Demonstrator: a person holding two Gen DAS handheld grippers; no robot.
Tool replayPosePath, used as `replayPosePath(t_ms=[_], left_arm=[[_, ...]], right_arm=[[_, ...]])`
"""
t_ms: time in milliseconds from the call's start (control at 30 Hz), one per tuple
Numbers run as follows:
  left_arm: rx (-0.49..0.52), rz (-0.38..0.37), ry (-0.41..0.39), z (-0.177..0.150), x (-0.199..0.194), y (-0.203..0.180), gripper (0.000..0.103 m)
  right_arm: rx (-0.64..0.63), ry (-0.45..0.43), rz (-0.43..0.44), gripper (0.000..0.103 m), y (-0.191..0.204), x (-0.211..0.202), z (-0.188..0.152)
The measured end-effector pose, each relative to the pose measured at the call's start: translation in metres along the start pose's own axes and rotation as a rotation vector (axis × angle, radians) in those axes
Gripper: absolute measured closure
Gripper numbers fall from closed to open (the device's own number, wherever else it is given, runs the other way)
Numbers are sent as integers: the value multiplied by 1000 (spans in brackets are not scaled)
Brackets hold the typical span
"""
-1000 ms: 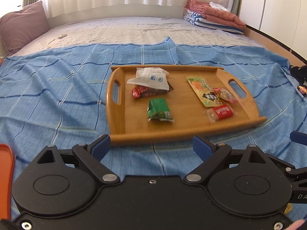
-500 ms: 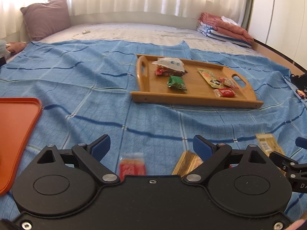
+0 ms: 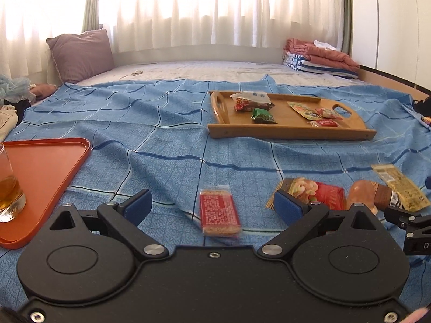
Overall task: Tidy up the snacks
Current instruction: 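Withdraw both open grippers from the tray back to the snack pile, then grasp the red biscuit packet with the left gripper while the right gripper grasps the brown wafer bar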
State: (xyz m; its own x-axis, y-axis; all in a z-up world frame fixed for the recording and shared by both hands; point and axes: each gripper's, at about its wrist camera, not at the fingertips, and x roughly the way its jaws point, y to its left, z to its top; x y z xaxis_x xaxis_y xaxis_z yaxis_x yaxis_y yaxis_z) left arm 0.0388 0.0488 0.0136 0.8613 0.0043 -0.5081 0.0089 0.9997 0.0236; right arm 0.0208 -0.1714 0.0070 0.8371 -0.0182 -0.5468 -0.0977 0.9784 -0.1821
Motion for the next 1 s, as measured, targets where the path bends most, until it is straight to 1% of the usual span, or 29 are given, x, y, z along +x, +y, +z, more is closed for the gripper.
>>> replayPosePath(t_ms=[100, 167, 300, 333, 400, 433, 467, 567, 733, 1000], left_arm=[[3, 14, 17, -6, 4, 2, 6], [3, 6, 32, -9, 8, 4, 7], [9, -2, 51, -13, 15, 5, 12], [13, -1, 51, -14, 16, 4, 15], [26, -3, 54, -14, 19, 2, 27], [33, -6, 57, -14, 21, 1, 35], [41, -7, 59, -14, 23, 0, 39], [49, -6, 57, -14, 27, -2, 40], [26, -5, 68, -13, 34, -1, 39], [16, 8, 79, -12, 39, -1, 36]], right_arm=[[-41, -6, 12, 0, 8, 3, -1], [-54, -10, 13, 0, 10, 6, -1], [-37, -1, 41, 0, 7, 13, 1], [-33, 5, 46, 0, 6, 15, 1], [-29, 14, 53, 0, 6, 18, 2], [-28, 15, 59, 1, 5, 20, 3], [-30, 14, 62, 1, 6, 21, 3], [-40, 10, 73, 1, 8, 26, 5], [-29, 12, 94, 2, 11, 34, 5], [-12, 32, 111, 0, 9, 40, 5]])
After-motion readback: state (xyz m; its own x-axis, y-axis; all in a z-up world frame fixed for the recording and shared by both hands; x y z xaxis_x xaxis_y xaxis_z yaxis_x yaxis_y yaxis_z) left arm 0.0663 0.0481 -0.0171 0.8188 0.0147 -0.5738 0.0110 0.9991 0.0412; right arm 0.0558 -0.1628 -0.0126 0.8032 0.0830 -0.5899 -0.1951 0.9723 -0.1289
